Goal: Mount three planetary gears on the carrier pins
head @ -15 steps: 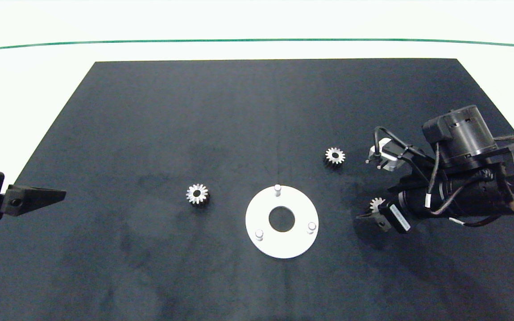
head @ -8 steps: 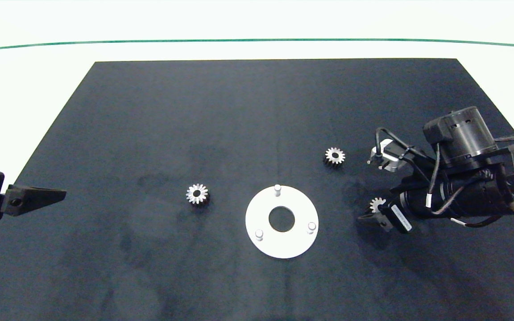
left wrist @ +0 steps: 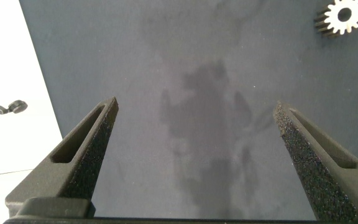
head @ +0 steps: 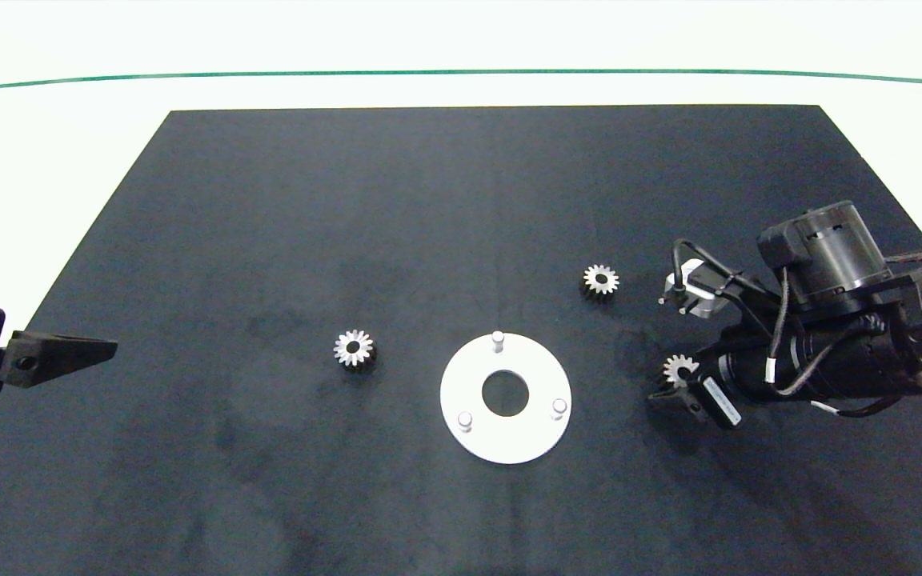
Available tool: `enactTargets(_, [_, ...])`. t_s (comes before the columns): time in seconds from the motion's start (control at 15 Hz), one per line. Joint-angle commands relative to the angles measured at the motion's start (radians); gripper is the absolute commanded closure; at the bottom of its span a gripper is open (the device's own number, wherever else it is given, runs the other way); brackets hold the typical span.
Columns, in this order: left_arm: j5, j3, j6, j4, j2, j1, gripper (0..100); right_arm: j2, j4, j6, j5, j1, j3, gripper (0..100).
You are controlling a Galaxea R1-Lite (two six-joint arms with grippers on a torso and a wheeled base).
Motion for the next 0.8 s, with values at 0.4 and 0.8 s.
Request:
enactTargets(0.4, [0.001,-0.001,0.001,0.004,-0.002,0.002,0,0.002,-0.002,-0.002,0.000,0.003,-0.003,33])
enactTargets(0.8, [0.001,-0.001,0.001,0.004,-0.006,0.003,0,0.002,-0.001,-0.002,0.000,0.009,-0.001,45])
